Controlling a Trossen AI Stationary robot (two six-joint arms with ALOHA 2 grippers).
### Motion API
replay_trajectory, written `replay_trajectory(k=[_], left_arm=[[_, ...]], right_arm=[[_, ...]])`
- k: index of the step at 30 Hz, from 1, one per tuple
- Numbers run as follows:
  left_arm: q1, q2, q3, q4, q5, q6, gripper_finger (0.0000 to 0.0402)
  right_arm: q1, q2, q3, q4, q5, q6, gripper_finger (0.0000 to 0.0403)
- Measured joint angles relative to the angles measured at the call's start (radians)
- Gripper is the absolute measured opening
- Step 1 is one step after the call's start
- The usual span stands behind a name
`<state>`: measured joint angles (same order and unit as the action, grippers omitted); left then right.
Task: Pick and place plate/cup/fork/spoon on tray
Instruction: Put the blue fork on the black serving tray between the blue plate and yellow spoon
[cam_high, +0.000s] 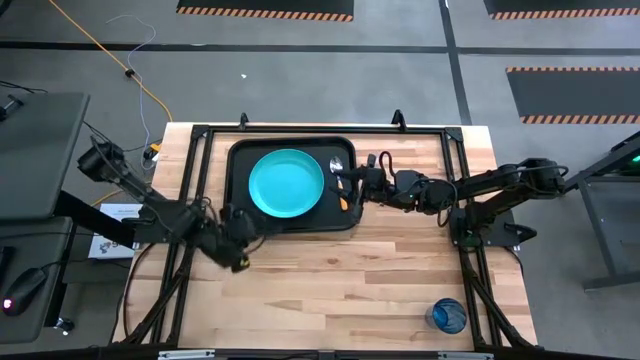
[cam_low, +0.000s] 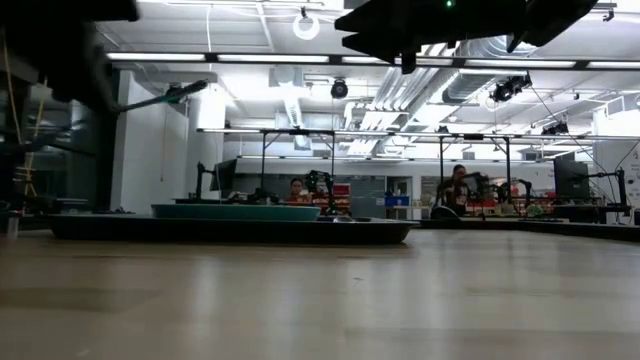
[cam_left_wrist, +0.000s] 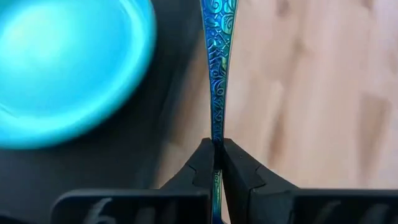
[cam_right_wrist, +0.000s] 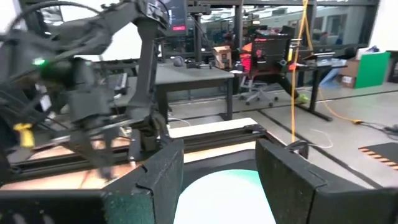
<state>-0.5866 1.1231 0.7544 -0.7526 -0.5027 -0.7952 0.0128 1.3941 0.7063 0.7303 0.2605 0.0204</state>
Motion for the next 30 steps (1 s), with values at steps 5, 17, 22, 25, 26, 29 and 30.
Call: replay_trajectory(k=[5,17,22,25,26,29,30], left_arm=[[0.178,-0.017,0.0,0.113,-0.105,0.293,0.0003],[0.55,0.004,0.001,0.69,-0.214,0.807,0.0003],[0.609,0.088,0.001,0.805,-0.172,0.833,0.0003],[0.629,0.17,0.001,0.875,-0.137,0.856,0.0003],[0.633,0.195,0.001,0.905,-0.135,0.861,0.0003],[0.64,0.247,0.001,0.969,-0.136,0.878,0.0003],[0.64,0.26,0.001,0.99,-0.135,0.878,0.0003]], right_arm=[[0.0,0.0,0.0,-0.002,-0.033,0.025,0.019],[-0.089,0.077,0.001,0.086,0.038,0.248,0.019],[-0.118,0.142,0.001,0.21,0.069,0.293,0.019],[-0.12,0.182,0.033,0.214,0.053,0.309,0.019],[-0.121,0.195,0.051,0.212,0.053,0.308,0.019],[-0.12,0.217,0.097,0.179,0.05,0.293,0.019],[-0.121,0.224,0.112,0.16,0.051,0.294,0.019]])
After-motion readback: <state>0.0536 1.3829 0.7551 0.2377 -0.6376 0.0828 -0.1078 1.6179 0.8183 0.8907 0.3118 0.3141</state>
